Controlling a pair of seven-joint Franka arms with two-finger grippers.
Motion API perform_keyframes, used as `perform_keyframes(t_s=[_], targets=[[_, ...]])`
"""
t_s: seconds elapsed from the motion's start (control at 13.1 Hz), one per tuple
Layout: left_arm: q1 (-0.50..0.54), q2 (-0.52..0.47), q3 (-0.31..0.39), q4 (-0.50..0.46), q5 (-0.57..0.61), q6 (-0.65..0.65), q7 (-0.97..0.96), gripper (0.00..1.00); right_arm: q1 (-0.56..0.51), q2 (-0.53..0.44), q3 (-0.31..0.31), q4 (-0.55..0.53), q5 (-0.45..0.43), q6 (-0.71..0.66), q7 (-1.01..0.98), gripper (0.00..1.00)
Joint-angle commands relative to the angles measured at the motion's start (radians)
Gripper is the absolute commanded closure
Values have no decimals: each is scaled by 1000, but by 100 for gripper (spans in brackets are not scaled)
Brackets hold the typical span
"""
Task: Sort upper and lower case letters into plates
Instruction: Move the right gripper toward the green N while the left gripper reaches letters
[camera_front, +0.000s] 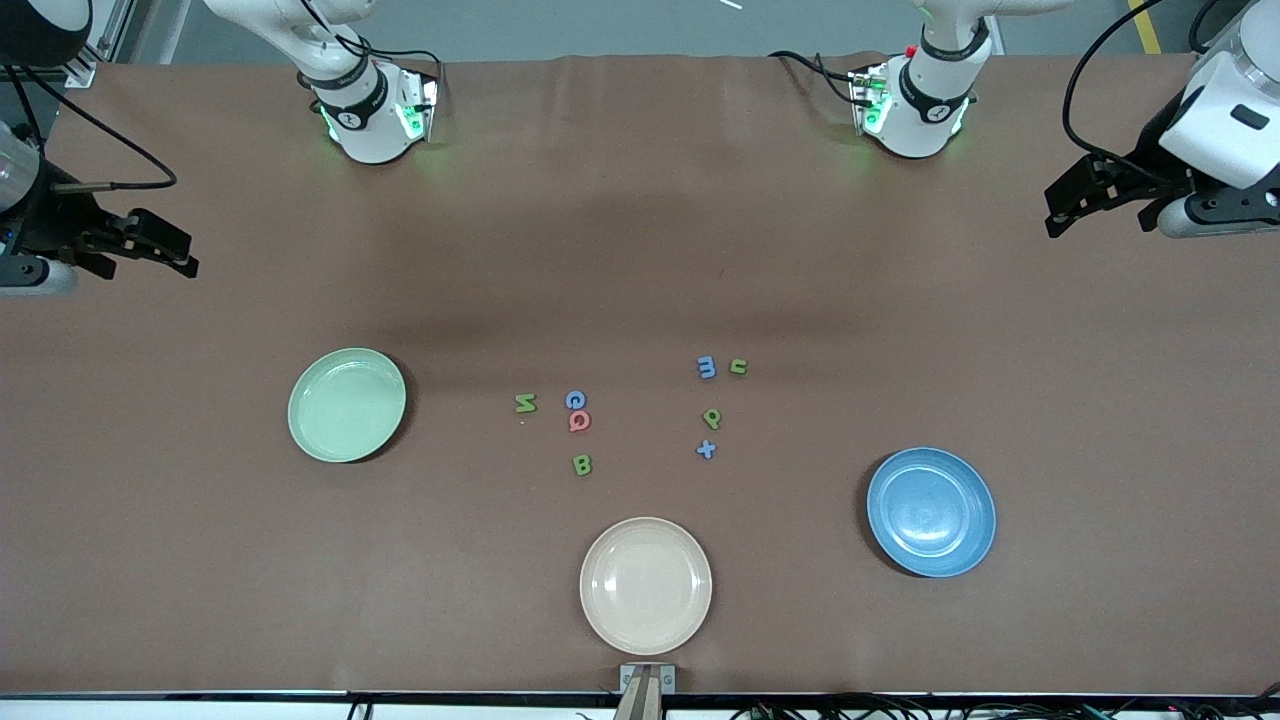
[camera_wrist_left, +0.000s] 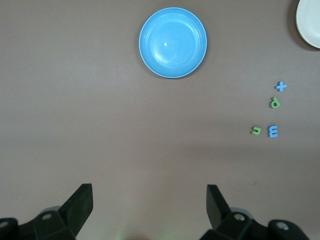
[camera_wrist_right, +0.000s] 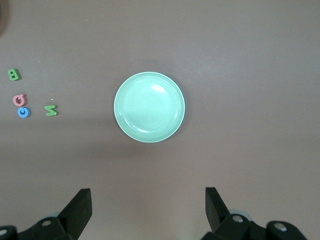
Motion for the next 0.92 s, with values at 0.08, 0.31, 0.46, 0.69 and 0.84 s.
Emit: perform_keyframes(t_s=[0.08,0.31,0.46,0.69,0.84], targets=[[7,0,-2,11,2,-6,43,0,-6,-23,3,-27,-11,10,-10,0],[5,19,0,22,2,-6,42,0,-6,-20,3,-25,-11,7,-10,0],[-7,48,-5,23,2,-6,40,0,-8,-16,3,-7,-10,1,-7,0],[-27,109,-85,-56,2,110,-15,0,-4,125,3,69,-13,15,-7,0],[-30,141,-144,-163,2,263,-59,0,-11,272,3,148,-18,14,-11,0]])
